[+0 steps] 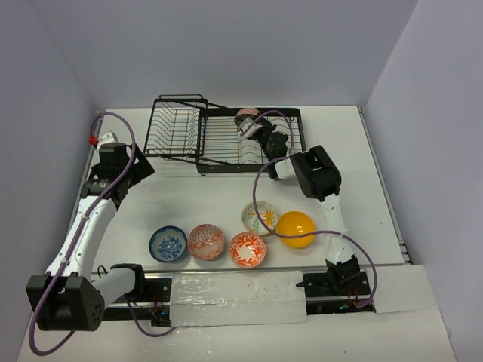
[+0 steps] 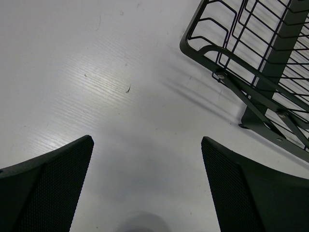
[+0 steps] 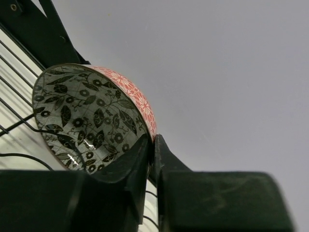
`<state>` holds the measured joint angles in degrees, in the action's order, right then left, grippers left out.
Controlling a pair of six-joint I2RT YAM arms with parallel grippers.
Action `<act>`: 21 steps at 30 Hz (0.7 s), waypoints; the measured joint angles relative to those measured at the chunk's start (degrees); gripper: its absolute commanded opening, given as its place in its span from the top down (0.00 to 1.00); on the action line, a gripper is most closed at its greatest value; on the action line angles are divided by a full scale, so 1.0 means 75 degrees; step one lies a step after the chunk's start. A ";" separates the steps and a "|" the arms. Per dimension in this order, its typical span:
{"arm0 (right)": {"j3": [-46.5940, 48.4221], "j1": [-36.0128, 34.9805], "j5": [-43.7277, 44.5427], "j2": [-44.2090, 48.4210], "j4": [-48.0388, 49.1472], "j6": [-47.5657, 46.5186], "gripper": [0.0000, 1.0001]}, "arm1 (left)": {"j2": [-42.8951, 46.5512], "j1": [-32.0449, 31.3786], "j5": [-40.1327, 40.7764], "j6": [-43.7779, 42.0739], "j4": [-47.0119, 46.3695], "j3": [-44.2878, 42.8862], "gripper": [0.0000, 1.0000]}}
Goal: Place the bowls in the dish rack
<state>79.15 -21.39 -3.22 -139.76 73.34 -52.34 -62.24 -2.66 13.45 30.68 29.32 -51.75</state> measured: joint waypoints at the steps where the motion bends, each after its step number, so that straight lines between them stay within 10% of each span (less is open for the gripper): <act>1: 0.0000 0.0000 -0.0023 0.0000 -0.0012 0.0023 0.78 | 0.0009 0.0000 -0.0003 0.0000 0.0003 0.0000 0.01; 11: 0.0000 0.0000 0.0050 0.0000 -0.0117 0.0216 0.52 | 0.0085 0.0000 0.0000 0.0000 0.0000 0.0000 0.01; 21: 0.0000 0.0000 0.0227 0.0044 -0.0172 0.0463 0.00 | 0.0189 0.0000 0.0000 0.0000 0.0000 0.0000 0.01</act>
<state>79.15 -21.39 -1.52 -139.44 72.05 -48.86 -60.82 -2.66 13.45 30.68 29.32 -51.75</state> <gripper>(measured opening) 0.963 0.993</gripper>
